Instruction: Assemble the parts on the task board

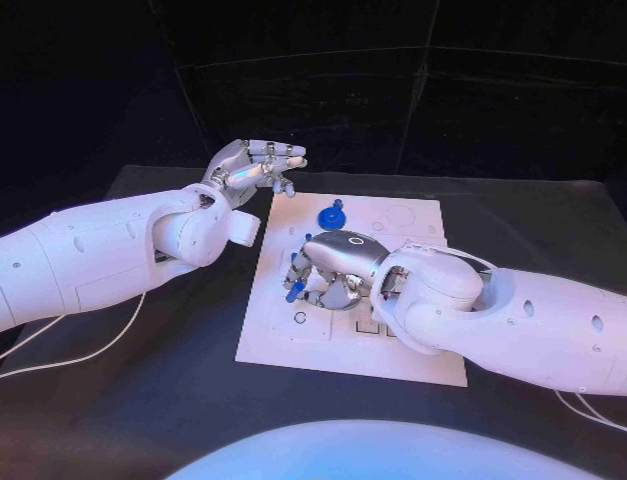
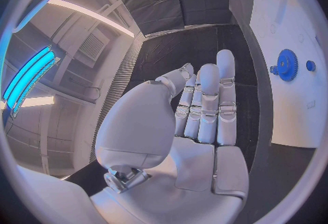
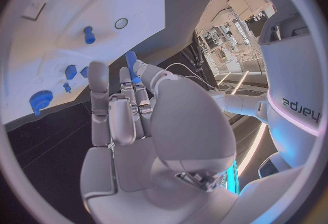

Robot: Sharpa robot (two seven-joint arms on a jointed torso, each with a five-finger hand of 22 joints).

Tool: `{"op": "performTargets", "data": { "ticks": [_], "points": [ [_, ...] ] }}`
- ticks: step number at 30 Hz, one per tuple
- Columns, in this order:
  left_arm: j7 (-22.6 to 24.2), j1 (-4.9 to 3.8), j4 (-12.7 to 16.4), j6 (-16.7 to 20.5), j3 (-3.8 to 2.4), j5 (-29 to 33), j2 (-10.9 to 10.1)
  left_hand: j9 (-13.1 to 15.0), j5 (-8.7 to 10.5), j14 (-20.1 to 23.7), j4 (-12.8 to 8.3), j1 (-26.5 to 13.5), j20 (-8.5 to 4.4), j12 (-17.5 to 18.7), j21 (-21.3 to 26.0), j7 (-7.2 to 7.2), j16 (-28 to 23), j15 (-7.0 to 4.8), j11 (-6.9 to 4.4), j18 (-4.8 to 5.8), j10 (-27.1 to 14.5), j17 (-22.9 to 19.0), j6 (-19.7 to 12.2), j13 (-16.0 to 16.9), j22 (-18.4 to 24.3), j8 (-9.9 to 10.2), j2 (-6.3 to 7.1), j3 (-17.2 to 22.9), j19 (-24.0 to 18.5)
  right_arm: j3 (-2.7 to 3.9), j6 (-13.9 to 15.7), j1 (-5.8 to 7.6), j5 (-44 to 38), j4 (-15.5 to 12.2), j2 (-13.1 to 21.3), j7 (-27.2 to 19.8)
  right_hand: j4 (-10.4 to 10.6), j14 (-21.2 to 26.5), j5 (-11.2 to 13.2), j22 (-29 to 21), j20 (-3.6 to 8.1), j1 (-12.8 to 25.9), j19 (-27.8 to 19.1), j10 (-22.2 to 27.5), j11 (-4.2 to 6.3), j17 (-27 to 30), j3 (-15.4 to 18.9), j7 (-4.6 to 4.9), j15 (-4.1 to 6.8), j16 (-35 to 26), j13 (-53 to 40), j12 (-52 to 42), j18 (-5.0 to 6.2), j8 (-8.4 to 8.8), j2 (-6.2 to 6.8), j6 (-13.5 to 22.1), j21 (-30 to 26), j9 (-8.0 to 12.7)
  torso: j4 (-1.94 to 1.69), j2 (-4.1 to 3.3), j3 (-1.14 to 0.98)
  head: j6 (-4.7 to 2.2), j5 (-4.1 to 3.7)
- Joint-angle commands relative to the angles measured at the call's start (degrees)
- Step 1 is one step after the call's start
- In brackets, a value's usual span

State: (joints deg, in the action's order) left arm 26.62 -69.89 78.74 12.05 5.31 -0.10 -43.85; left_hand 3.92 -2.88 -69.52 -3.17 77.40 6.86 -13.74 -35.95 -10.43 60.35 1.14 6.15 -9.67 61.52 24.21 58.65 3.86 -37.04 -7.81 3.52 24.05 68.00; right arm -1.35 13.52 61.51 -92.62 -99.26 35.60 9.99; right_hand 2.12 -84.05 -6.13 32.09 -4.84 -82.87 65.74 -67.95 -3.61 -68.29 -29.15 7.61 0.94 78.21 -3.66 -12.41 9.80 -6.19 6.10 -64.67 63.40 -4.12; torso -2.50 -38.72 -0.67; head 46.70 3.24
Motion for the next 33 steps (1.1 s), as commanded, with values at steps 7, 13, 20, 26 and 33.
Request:
{"op": "performTargets", "data": {
  "ticks": [7, 13, 20, 26, 33],
  "points": [
    [0.3, -0.11, 0.07, -0.36, -0.05, 0.16, 0.09, -0.07, -0.23, 0.23, -0.26, -0.23, -0.11, -0.38, 0.19, -0.03, -0.32, 0.03, 0.13, -0.78, -0.24, -0.07, -0.21, -0.03, 0.07, -0.32, 0.51, 0.0, -0.35, -0.19, -5.06, -0.67, -1.06, 2.43, -1.71, -1.7, -0.15, -2.26, -0.3, -0.21, -0.12, -0.08, -0.53, -0.09, -0.26, 0.12, -0.3, 0.4, -0.04, 0.24, -0.07, 0.28, 0.01, -0.18, 0.25, -0.12, -0.16, -0.06, 0.02, 0.01, -0.12, 0.42, 0.37],
    [0.25, -0.11, -0.03, -0.39, -0.05, 0.16, 0.15, -0.07, -0.23, 0.23, -0.26, -0.23, -0.11, -0.38, 0.19, -0.03, -0.32, 0.03, 0.13, -0.78, -0.24, -0.07, -0.21, -0.03, 0.07, -0.32, 0.51, 0.0, -0.35, -0.24, -7.29, -0.75, -1.65, 2.7, -1.77, -1.06, -0.22, -2.24, -0.35, -0.18, -0.15, 0.03, -0.56, -0.2, -0.25, 0.18, -0.27, 0.4, -0.06, 0.21, -0.1, 0.3, 0.0, -0.21, 0.31, -0.2, -0.12, -0.08, 0.06, 0.02, -0.14, 0.49, 0.38],
    [0.24, -0.1, -0.12, -0.42, -0.05, 0.16, 0.24, -0.07, -0.23, 0.23, -0.26, -0.23, -0.11, -0.38, 0.19, -0.03, -0.32, 0.03, 0.13, -0.78, -0.24, -0.07, -0.21, -0.03, 0.07, -0.32, 0.51, 0.0, -0.35, -0.26, -9.13, -0.77, -2.53, 2.78, -1.66, -0.25, -0.27, -2.22, -0.32, -0.2, -0.18, 0.25, -0.64, -0.37, -0.24, 0.23, -0.17, 0.37, -0.07, 0.19, -0.14, 0.33, 0.01, -0.26, 0.37, -0.33, -0.12, -0.1, 0.03, 0.0, -0.1, 0.65, 0.4],
    [0.21, -0.1, -0.18, -0.45, -0.05, 0.16, 0.29, -0.07, -0.23, 0.23, -0.26, -0.23, -0.11, -0.38, 0.19, -0.03, -0.32, 0.03, 0.13, -0.78, -0.24, -0.07, -0.21, -0.03, 0.07, -0.32, 0.51, 0.0, -0.35, -0.27, -10.33, -0.78, -2.89, 2.94, -1.71, 0.19, -0.29, -2.21, -0.31, -0.27, -0.19, 0.34, -0.69, -0.42, -0.23, 0.29, -0.13, 0.36, -0.07, 0.16, -0.15, 0.35, 0.03, -0.28, 0.39, -0.38, -0.14, -0.11, 0.02, -0.05, -0.14, 0.95, 0.44],
    [0.17, -0.1, -0.2, -0.45, -0.04, 0.16, 0.27, -0.08, -0.23, 0.24, -0.27, -0.32, -0.09, -0.41, 0.21, -0.08, -0.31, 0.05, 0.17, -0.78, -0.3, -0.1, -0.31, -0.03, 0.09, -0.3, 0.54, 0.0, -0.35, -0.28, -10.68, -0.78, -4.09, 3.16, -1.76, 1.26, -0.29, -2.2, -0.31, -0.27, -0.19, 0.39, -0.7, -0.44, -0.23, 0.34, -0.11, 0.36, -0.07, 0.14, -0.15, 0.36, 0.03, -0.29, 0.39, -0.4, -0.14, -0.11, 0.03, 0.03, -0.05, 1.15, 0.42]
  ]
}}
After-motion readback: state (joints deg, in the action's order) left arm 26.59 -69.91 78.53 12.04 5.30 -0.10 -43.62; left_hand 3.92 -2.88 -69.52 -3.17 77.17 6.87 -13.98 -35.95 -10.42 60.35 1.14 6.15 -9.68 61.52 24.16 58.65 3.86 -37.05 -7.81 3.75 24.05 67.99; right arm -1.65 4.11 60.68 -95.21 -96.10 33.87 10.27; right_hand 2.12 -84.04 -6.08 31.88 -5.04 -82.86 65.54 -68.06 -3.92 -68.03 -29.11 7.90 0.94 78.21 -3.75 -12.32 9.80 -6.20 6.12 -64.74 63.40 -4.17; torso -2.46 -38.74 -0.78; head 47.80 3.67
